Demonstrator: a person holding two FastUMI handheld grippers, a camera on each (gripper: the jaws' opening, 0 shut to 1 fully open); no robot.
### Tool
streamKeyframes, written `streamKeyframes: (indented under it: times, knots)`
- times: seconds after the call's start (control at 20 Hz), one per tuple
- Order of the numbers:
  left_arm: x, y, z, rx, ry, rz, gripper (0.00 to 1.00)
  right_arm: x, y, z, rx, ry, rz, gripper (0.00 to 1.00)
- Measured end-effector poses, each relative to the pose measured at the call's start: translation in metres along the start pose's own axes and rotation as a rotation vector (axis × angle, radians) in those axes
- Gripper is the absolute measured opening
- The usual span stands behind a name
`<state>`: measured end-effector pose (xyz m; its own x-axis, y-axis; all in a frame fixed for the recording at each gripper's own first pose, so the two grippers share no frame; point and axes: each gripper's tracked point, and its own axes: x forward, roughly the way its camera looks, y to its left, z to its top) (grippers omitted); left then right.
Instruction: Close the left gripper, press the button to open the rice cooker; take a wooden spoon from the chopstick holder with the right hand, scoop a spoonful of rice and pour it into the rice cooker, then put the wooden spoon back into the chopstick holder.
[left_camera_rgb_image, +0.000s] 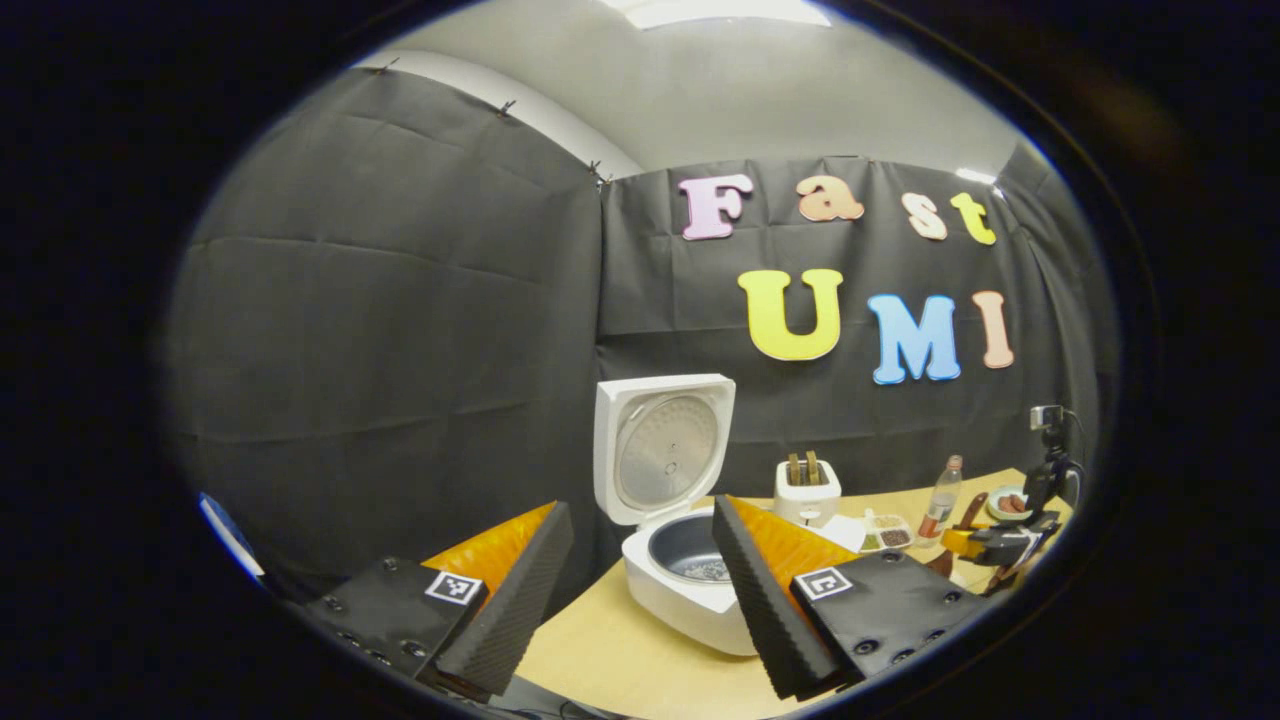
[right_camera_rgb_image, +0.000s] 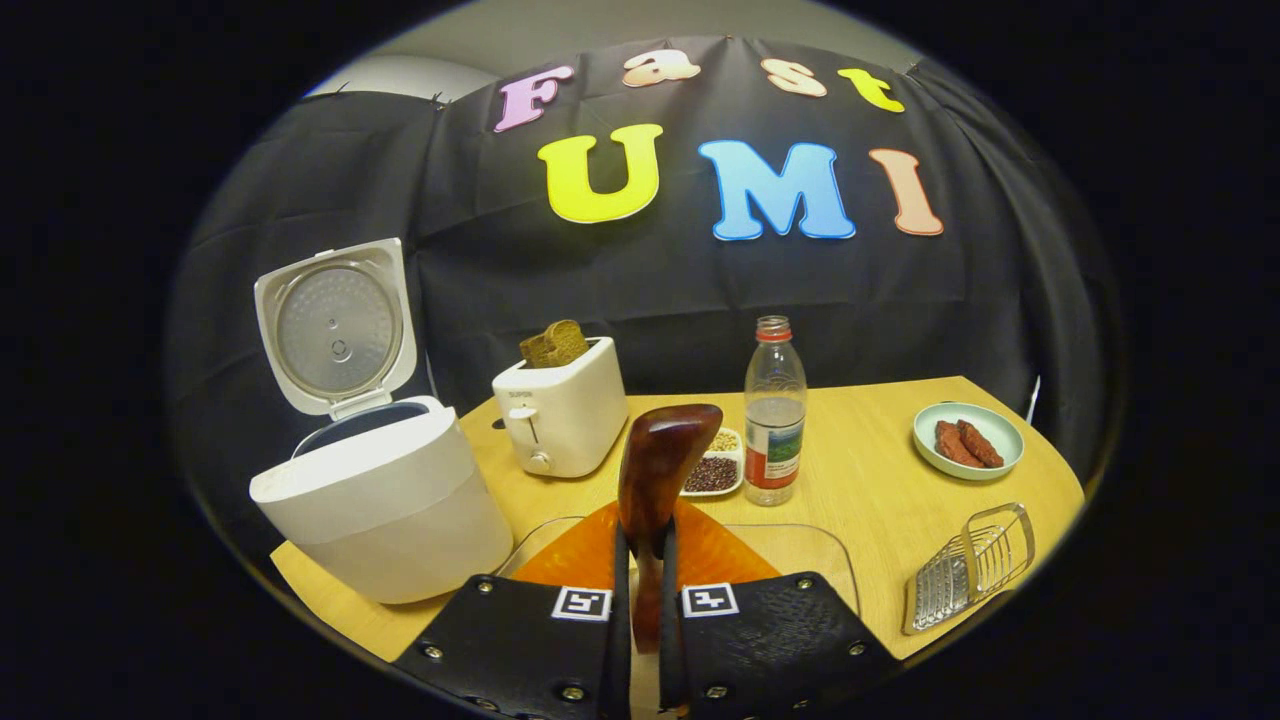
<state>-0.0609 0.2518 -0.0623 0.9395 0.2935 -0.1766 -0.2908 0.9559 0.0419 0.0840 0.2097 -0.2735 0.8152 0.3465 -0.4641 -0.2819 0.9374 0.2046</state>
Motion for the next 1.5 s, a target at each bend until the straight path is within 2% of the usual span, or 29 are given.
streamKeyframes:
  times: [0.1, 0.15, 0.35, 0.7, 0.85, 1.1, 1.35, 1.5]
  knots:
    - [0.001, -0.003, -0.004, -0.002, 0.002, -0.005, 0.99, -0.003, 0.006, -0.002, 0.028, 0.012, 0.021, 0.12]
    - [0.002, -0.005, -0.003, -0.003, 0.003, -0.008, 0.97, -0.003, 0.008, -0.002, 0.058, 0.022, 0.032, 0.12]
    - [0.001, -0.008, -0.005, -0.008, 0.007, -0.014, 0.98, -0.012, 0.019, -0.01, 0.289, 0.089, 0.112, 0.12]
    - [-0.002, -0.001, 0.006, 0.008, -0.005, -0.006, 0.98, -0.016, -0.018, -0.009, 0.611, 0.125, 0.074, 0.11]
    - [-0.003, -0.001, 0.015, 0.028, -0.022, -0.01, 0.98, -0.022, -0.03, -0.001, 0.695, 0.101, 0.068, 0.11]
    - [-0.004, -0.008, 0.014, 0.005, -0.026, -0.024, 0.99, -0.032, -0.031, 0.029, 0.831, 0.062, 0.106, 0.12]
    - [-0.003, -0.009, 0.005, -0.03, -0.017, -0.033, 0.99, -0.034, -0.005, 0.059, 0.915, 0.067, 0.205, 0.11]
    - [-0.001, -0.002, -0.005, -0.053, -0.005, -0.024, 0.98, -0.034, 0.017, 0.077, 0.927, 0.068, 0.26, 0.11]
